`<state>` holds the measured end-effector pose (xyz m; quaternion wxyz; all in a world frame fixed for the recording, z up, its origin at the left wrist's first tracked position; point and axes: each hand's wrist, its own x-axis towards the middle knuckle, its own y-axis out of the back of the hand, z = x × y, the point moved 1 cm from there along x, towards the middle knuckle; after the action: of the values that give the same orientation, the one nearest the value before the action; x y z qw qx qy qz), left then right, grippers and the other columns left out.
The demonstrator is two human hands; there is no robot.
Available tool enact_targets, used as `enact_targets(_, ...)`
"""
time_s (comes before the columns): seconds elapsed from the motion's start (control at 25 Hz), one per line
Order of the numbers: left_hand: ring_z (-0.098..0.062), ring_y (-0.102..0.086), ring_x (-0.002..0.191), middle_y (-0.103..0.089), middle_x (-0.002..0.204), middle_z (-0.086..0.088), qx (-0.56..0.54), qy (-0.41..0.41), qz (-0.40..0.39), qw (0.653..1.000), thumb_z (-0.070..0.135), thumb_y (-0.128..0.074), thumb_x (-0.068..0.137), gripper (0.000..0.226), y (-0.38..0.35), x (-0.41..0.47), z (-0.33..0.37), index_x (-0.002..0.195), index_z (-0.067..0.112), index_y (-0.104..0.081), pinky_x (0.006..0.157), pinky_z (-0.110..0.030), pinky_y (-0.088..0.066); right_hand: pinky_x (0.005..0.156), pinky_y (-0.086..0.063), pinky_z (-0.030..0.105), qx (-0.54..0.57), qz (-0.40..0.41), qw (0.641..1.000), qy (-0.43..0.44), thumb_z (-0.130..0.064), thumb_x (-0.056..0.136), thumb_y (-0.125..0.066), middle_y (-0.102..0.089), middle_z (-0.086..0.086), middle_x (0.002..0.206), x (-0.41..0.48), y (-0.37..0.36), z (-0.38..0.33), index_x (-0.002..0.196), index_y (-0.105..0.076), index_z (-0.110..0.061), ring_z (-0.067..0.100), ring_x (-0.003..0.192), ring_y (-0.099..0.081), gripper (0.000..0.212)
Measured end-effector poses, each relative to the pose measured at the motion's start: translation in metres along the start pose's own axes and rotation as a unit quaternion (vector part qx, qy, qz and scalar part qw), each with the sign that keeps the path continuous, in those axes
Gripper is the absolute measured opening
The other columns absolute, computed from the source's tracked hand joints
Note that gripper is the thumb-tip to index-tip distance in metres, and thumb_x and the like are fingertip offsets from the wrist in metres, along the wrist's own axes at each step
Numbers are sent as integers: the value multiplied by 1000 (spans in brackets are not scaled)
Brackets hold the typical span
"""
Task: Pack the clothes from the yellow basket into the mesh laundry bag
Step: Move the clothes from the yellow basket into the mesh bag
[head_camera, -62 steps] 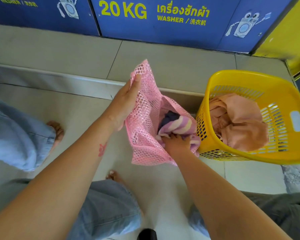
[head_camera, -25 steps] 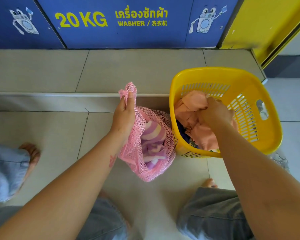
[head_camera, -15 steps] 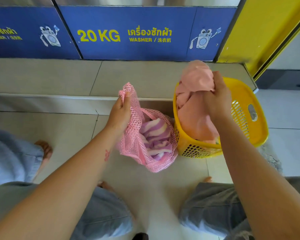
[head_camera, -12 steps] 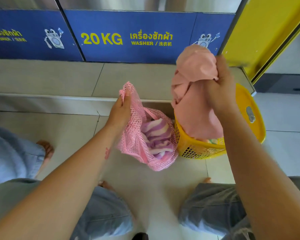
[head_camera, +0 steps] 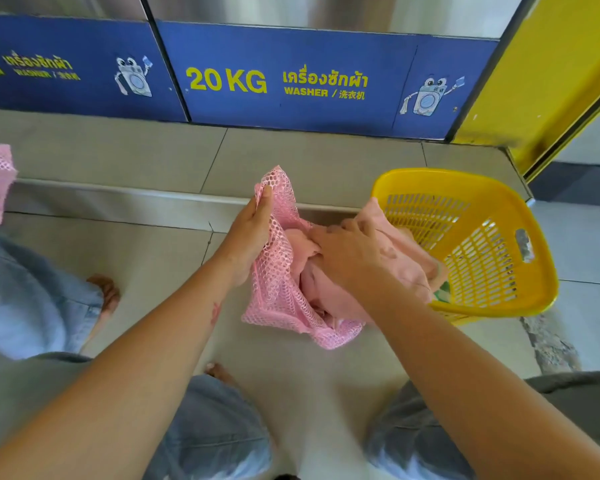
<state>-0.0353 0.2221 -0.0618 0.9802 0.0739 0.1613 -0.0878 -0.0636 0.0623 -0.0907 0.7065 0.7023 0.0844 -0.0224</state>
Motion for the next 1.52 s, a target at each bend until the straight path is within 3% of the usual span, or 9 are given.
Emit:
enact_targets(0.16, -18, -29, 144, -30, 157, 3, 19, 1, 5, 1000, 60, -29, 97, 62, -2, 0, 0, 151, 30, -26, 114, -38, -24, 115, -14, 49, -44, 64, 997, -28, -45, 87, -53, -56, 2, 131, 4, -13, 7, 129, -49, -27, 30, 129, -37, 46)
enact_targets(0.28, -20, -28, 144, -29, 158, 3, 24, 1, 16, 1000, 59, -28, 98, 60, -4, 1, 2, 152, 31, -25, 112, -38, -25, 116, -2, 58, 4, 34, 999, -42, -66, 72, -63, -20, 3, 158, -1, 2, 32, 147, -22, -36, 29, 148, -11, 91)
enact_targets(0.4, -21, -29, 144, -30, 158, 2, 39, -1, 21, 999, 58, -27, 99, 60, -7, -2, 4, 152, 30, -26, 112, -38, -26, 115, -4, 59, 143, -31, 982, -118, -69, 60, -74, 6, -2, 163, -13, 11, 70, 150, 4, -41, 26, 150, 4, 122)
enact_targets(0.64, -19, -31, 143, -33, 156, 1, 45, -14, 22, 999, 56, -27, 99, 59, -8, -4, 4, 151, 27, -28, 111, -34, -27, 105, -36, 32, 420, -120, 889, -137, -44, 66, -84, -42, 3, 143, -25, -16, 108, 152, -9, -35, 21, 131, -45, 114)
enact_targets(0.84, -19, -29, 144, -32, 157, 1, 49, -18, 35, 998, 55, -26, 100, 58, -7, -4, 5, 151, 27, -27, 110, -32, -26, 92, -47, 40, 340, -78, 928, -129, -40, 72, -78, -64, 10, 120, -8, -8, 106, 124, -56, -16, 31, 111, -59, 61)
enact_targets(1.0, -16, -32, 142, -35, 154, 4, 68, -34, 15, 997, 54, -26, 101, 57, -7, -5, 7, 151, 27, -28, 100, -22, -26, 75, -43, 36, 187, 14, 980, -65, -33, 83, -58, -67, 16, 112, -13, 44, 81, 109, -60, -19, 37, 102, -61, 29)
enact_targets(1.24, -2, -56, 112, -60, 121, 10, 39, -50, -2, 998, 48, -28, 103, 47, -14, -7, 17, 139, 27, -50, 79, -4, -43, 76, -39, 39, 113, 86, 989, 31, -35, 91, -47, -66, 11, 96, -14, 94, 4, 99, -52, -28, 37, 96, -61, 13)
enact_targets(1.4, 1, -41, 124, -49, 141, 6, 111, -82, -4, 990, 48, -23, 103, 51, -16, -16, 17, 144, 25, -42, 98, -13, -25, 106, -28, 47, 57, 33, 998, 0, -35, 92, -48, -64, 6, 115, -1, 22, -23, 121, -50, -20, 33, 118, -51, 33)
enact_targets(1.52, -9, -27, 142, -32, 156, 5, 112, -80, -5, 990, 51, -24, 102, 56, -15, -14, 14, 151, 25, -28, 103, -19, -19, 119, -8, 46, -92, -61, 994, -11, -43, 90, -47, -42, 10, 145, 6, -24, -19, 149, -20, -10, 30, 139, -31, 73)
